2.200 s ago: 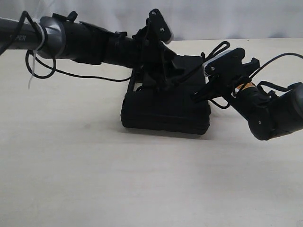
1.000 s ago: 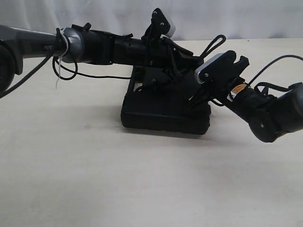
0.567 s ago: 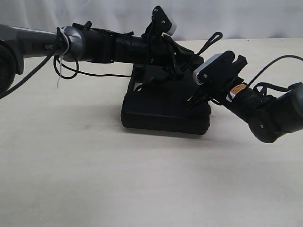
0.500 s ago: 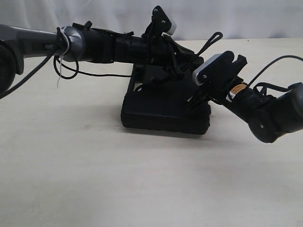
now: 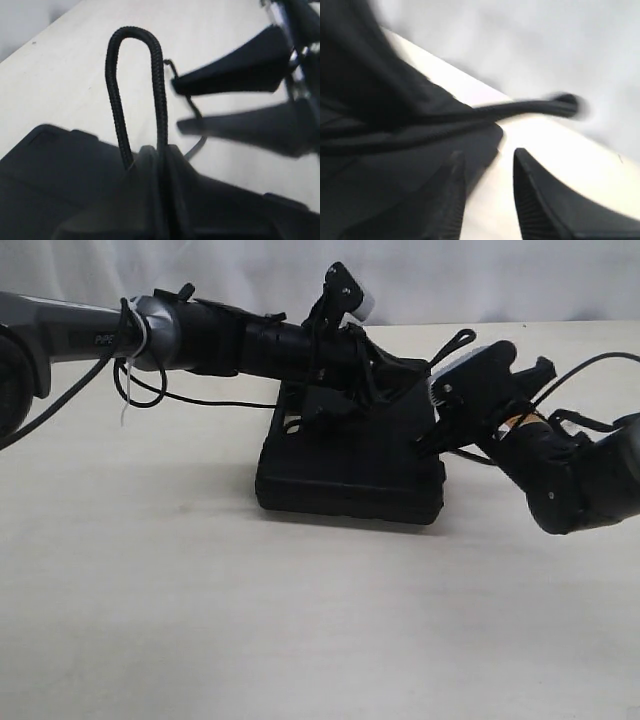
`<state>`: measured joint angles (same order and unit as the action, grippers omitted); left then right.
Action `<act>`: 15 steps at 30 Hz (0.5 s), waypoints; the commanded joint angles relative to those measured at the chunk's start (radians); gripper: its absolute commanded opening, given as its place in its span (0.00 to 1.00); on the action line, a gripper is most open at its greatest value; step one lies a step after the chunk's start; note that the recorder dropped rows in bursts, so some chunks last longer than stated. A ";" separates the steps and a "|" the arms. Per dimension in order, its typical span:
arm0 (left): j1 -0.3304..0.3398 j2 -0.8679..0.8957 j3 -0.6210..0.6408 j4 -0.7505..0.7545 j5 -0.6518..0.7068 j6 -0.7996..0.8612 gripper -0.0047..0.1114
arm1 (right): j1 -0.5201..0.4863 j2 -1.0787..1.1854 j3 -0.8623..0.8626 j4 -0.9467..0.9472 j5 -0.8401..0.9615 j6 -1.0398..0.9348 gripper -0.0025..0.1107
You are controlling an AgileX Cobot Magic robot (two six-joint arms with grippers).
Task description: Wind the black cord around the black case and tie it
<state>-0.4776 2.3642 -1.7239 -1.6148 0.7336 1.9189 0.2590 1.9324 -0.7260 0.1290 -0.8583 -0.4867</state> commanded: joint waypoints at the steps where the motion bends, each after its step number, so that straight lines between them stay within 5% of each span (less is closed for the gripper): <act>1: 0.000 0.001 -0.006 0.088 -0.056 -0.038 0.04 | -0.043 -0.104 -0.009 0.373 0.172 0.058 0.30; 6: 0.000 0.001 -0.006 0.085 -0.056 -0.035 0.04 | -0.232 -0.165 -0.085 0.536 0.636 0.064 0.30; 15: 0.000 0.001 -0.006 0.085 -0.022 -0.035 0.04 | -0.461 0.021 -0.333 0.536 0.939 0.186 0.36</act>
<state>-0.4776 2.3644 -1.7239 -1.5282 0.6862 1.8888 -0.1629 1.8971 -0.9764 0.6641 -0.0185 -0.3355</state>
